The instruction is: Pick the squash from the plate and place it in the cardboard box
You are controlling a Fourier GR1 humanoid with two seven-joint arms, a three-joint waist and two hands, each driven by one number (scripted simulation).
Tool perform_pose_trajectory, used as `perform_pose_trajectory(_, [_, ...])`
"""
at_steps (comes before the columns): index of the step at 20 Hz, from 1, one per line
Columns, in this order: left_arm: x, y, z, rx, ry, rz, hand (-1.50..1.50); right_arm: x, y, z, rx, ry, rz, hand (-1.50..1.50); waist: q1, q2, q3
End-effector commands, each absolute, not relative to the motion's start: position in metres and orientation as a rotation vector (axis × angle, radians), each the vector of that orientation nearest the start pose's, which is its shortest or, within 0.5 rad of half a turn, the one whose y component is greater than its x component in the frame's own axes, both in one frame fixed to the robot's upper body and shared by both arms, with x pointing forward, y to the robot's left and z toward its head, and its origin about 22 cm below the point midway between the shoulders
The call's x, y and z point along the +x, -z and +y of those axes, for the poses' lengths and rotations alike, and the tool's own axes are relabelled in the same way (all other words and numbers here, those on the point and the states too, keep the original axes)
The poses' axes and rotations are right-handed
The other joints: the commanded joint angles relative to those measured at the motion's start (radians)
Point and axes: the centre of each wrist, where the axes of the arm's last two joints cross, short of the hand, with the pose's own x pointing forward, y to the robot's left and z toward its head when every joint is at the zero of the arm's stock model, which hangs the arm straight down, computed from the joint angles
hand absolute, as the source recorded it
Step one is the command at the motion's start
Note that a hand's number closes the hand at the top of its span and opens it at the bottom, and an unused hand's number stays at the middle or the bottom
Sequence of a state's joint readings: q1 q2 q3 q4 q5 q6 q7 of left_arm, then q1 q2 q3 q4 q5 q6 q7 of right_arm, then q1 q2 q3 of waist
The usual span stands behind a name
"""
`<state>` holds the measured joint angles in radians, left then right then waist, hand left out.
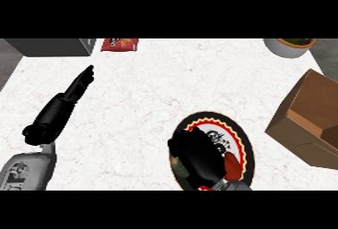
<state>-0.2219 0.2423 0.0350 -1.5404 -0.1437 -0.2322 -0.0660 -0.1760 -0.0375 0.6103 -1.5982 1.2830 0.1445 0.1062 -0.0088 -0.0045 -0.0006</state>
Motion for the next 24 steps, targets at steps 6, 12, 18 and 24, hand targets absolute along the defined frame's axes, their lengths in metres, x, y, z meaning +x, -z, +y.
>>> perform_pose_trajectory(6, [0.272, -0.071, 0.285, 0.123, 0.536, -1.745, 0.0, 0.185, -0.14, -0.113, -0.86, -1.332, -1.812, 1.5, 0.005, -0.002, 0.0])
perform_pose_trajectory(12, [0.279, -0.067, 0.275, 0.093, 0.532, -1.736, 0.0, 0.193, -0.166, -0.141, -0.974, -0.861, -1.76, 1.5, 0.008, 0.002, 0.001])
perform_pose_trajectory(18, [0.279, -0.058, 0.288, 0.081, 0.53, -1.741, 0.0, 0.223, -0.194, -0.195, -1.076, -0.674, -1.672, 1.5, 0.013, 0.006, 0.001])
perform_pose_trajectory(24, [0.288, -0.057, 0.278, 0.092, 0.539, -1.752, 0.0, 0.26, -0.213, -0.259, -1.155, -0.64, -1.599, 1.5, 0.01, 0.008, 0.001])
